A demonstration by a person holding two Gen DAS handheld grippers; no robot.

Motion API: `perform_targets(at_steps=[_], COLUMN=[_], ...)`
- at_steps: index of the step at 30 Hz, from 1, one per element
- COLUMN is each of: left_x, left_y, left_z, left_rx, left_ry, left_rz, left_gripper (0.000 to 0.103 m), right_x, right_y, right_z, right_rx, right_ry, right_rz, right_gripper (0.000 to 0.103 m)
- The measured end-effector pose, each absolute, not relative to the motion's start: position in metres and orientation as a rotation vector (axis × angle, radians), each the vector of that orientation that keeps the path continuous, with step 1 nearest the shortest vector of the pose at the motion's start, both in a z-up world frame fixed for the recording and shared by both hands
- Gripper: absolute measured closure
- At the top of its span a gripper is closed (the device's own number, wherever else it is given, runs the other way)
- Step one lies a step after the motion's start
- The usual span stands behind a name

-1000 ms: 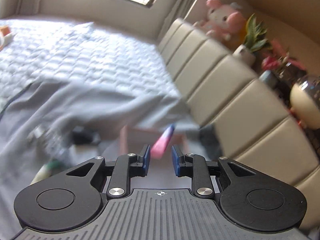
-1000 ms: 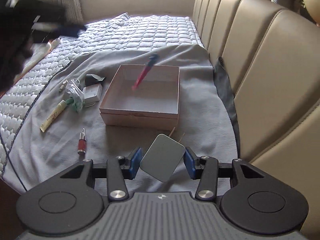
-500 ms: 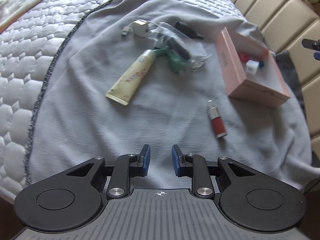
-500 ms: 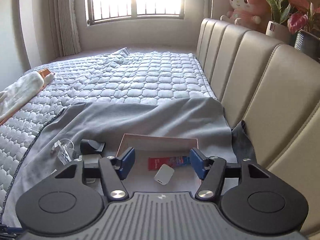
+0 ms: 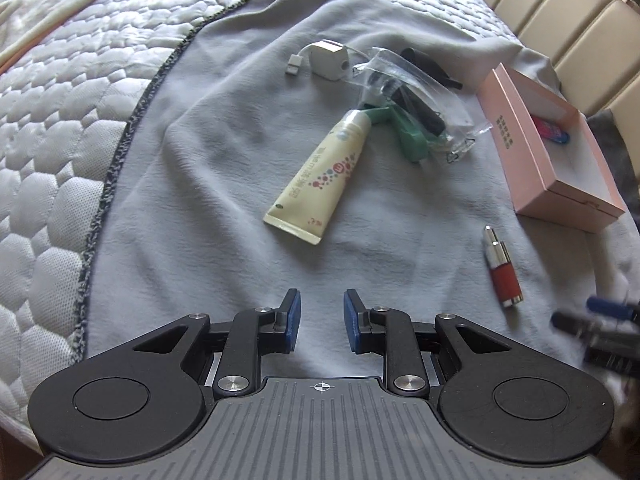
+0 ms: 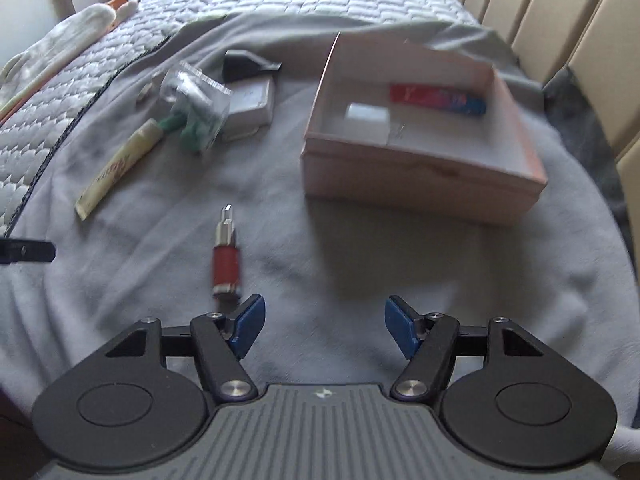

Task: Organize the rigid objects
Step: 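Grasp the cream bottle with the left tool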

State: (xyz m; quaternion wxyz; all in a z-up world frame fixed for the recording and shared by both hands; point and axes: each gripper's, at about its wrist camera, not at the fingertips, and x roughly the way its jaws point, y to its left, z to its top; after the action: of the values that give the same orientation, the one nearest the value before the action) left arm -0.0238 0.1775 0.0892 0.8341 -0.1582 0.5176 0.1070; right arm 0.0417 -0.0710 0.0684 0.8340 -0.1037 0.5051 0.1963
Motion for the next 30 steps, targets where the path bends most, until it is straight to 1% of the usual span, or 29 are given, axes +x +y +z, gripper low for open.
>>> perform_targets(at_steps=[5, 10, 16, 17, 19, 22, 25, 30], left_x=[-0.005, 0.032, 0.088, 0.095, 0.107, 0.119, 0.120, 0.119], left_y=[0.175, 0.180, 0.196, 0.196, 0.193, 0.181, 0.171, 0.169], left_z=[0.098, 0.099, 0.076, 0.071, 0.061, 0.046, 0.042, 0.042], left_rx=[-0.312, -0.201, -0.129, -0.122, -0.131, -0.067, 0.000, 0.013], left_ry=[1.028, 0.987, 1.030, 1.036, 1.045, 1.102, 1.093, 1.089], left_rz=[0.210, 0.207, 0.185, 0.177, 0.139, 0.133, 0.138, 0.142], left_gripper=[0.077, 0.077, 0.077, 0.070, 0.065, 0.067, 0.067, 0.067], right_x=[0.030, 0.034, 0.038, 0.038, 0.037, 0.034, 0.033, 0.033], right_y=[-0.061, -0.064, -0.070, -0.070, -0.072, -0.072, -0.073, -0.073], right_z=[0.063, 0.068, 0.064, 0.063, 0.062, 0.058, 0.053, 0.050], right_rx=[-0.246, -0.253, -0.248, -0.246, -0.243, -0.250, -0.252, -0.243], right_ry=[1.088, 1.082, 1.103, 1.107, 1.115, 1.136, 1.153, 1.162], right_rz=[0.446, 0.440, 0.414, 0.410, 0.402, 0.394, 0.387, 0.381], right_gripper=[0.036, 0.036, 0.036, 0.036, 0.036, 0.036, 0.036, 0.036])
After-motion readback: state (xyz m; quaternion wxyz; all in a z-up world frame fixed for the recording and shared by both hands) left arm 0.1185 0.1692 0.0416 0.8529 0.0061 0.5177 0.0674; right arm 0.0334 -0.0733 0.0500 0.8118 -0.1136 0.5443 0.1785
